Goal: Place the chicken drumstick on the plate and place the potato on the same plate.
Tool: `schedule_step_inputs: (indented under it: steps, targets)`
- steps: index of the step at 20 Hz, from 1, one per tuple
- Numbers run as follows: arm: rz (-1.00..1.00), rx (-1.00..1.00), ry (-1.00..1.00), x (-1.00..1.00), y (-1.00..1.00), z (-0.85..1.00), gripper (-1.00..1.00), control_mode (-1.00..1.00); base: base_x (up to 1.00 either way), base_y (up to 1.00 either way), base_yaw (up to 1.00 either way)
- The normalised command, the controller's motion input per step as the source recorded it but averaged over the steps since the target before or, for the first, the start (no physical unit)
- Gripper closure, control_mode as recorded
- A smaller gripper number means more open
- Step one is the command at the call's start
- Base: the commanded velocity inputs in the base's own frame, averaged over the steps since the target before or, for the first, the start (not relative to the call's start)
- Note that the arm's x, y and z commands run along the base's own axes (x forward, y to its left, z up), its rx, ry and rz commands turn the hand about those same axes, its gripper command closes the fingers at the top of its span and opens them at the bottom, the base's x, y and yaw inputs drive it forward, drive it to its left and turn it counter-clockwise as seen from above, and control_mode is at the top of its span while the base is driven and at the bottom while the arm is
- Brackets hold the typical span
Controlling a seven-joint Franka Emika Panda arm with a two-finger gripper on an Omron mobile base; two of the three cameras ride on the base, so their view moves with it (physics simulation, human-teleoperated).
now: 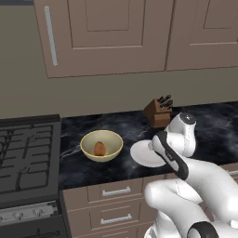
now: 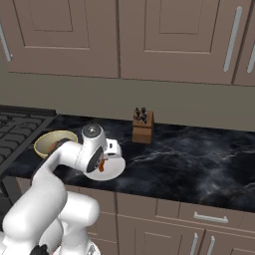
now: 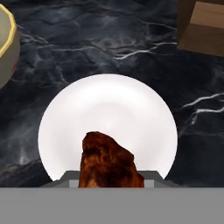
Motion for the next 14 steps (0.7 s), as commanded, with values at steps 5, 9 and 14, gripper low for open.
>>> schedule_step_inputs:
  steps: [5, 9, 14]
  targets:
    - [0.0, 0.0, 0.0, 0.07, 0.02, -0.39, 1.0, -1.0, 0.0, 0.0, 0.0]
    - [0.0, 0.0, 0.02, 0.16, 0.02, -0.34, 1.0, -1.0, 0.0, 0.0, 0.0]
    - [0.0, 0.0, 0.04, 0.2, 0.1, -0.34, 1.0, -1.0, 0.0, 0.0, 0.0]
